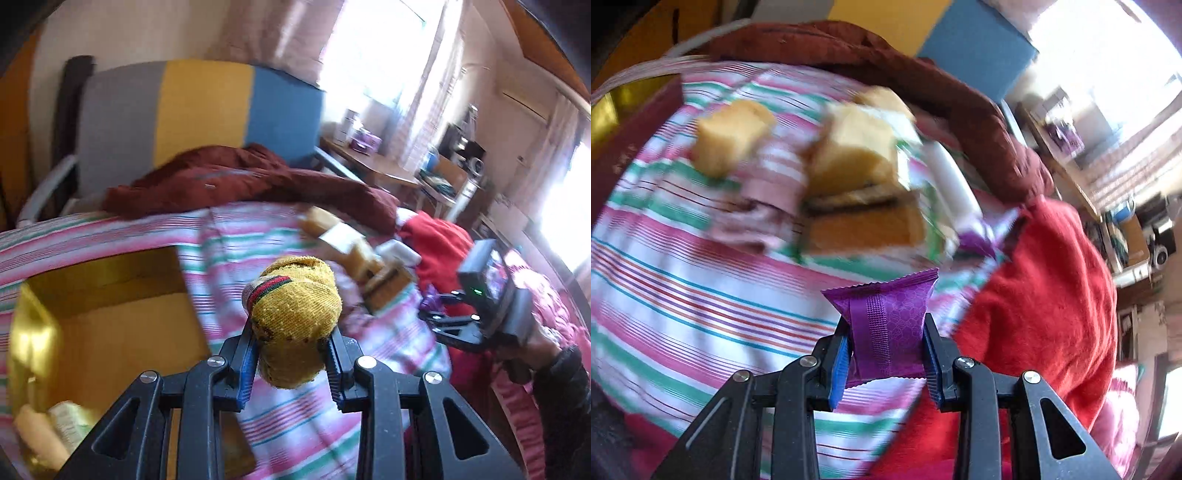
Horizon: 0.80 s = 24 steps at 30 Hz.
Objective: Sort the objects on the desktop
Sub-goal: 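Carry sock and purple sachet to the gold tray and release both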
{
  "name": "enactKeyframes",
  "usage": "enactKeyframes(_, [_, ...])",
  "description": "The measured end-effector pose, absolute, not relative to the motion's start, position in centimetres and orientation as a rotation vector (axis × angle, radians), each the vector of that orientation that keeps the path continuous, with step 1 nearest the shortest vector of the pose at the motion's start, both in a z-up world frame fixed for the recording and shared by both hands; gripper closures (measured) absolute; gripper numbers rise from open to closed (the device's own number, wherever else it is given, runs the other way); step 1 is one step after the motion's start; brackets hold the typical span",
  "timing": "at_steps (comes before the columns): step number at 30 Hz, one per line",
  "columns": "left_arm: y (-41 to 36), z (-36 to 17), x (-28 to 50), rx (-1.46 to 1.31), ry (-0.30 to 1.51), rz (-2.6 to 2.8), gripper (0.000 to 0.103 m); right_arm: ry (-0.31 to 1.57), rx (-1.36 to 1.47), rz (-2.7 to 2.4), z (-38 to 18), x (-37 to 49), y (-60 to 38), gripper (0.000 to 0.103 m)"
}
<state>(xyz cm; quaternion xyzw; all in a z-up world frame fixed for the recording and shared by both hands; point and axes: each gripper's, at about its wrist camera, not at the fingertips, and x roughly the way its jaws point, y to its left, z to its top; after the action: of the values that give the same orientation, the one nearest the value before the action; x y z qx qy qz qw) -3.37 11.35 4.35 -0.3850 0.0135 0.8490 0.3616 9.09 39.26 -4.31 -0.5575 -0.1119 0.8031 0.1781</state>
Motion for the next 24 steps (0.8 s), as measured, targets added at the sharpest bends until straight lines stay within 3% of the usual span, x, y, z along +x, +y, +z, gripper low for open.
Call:
enactKeyframes(5, [5.3,3.7,-5.3,-1.043,-0.009,2.291,0.071,-0.309,-1.509,2.447,-2.1,6.3,33.3,0.068])
enactKeyframes(13, [-3.7,1.8,-7.7,-1.121,-0.065,2.447,0.071,-0.101,-1.497,2.836,0.5,1.8,21.9,0.068])
enactKeyframes(24, [-7.1,-1.3,-10.7,-1.210,-0.057,2.498,0.069,0.116,-1.661,2.933,-2.8,-4.5,11.6,0.064])
